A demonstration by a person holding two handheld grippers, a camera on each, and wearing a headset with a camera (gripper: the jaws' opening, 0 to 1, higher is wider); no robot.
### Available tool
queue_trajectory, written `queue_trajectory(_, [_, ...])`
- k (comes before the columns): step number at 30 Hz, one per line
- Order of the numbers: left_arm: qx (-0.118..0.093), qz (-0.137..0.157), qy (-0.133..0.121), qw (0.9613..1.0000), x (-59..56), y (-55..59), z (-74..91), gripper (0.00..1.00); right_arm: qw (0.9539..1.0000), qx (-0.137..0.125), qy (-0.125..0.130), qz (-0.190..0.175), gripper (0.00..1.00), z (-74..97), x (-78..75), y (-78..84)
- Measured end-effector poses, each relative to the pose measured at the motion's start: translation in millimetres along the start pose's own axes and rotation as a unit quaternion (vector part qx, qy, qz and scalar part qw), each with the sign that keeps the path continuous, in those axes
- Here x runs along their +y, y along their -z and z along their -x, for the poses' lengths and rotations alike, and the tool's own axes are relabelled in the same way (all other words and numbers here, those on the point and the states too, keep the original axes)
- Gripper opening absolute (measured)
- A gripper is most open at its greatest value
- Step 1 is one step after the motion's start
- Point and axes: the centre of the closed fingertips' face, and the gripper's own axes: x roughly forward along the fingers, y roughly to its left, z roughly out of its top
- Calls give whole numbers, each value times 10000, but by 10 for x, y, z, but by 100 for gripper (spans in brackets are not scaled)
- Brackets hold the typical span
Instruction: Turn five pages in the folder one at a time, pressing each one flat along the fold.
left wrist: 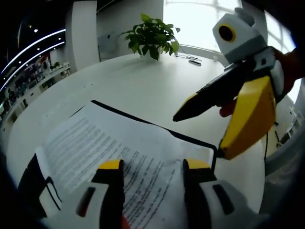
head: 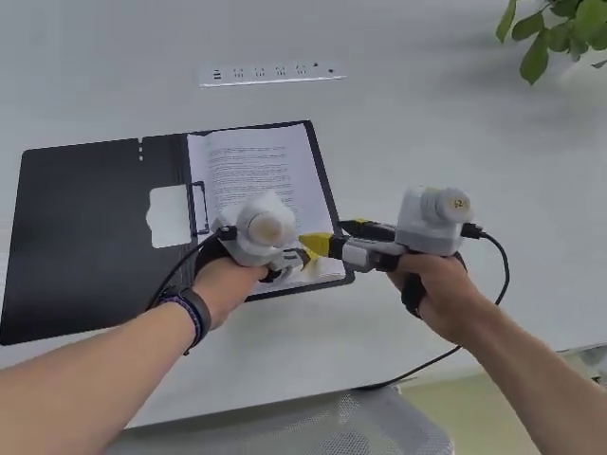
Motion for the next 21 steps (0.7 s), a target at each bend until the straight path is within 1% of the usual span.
queue_trajectory(3, [-4,0,-1,10000,0,-1,-3,49,10000,62,-21,0,60,-32,40,9])
queue_trajectory(11, [-24,23,-2,10000,5,0,-7,49,9997,186,-91,-111,60,-89,43,62])
queue_trajectory(17, [-16,25,-8,10000,4,-4,-7,49,9993,54,-136,-338,59,-105,33,29])
queue_trajectory(21, [-23,38,-11,10000,1,-3,-7,49,9989,36,-166,-441,58,-112,18,30])
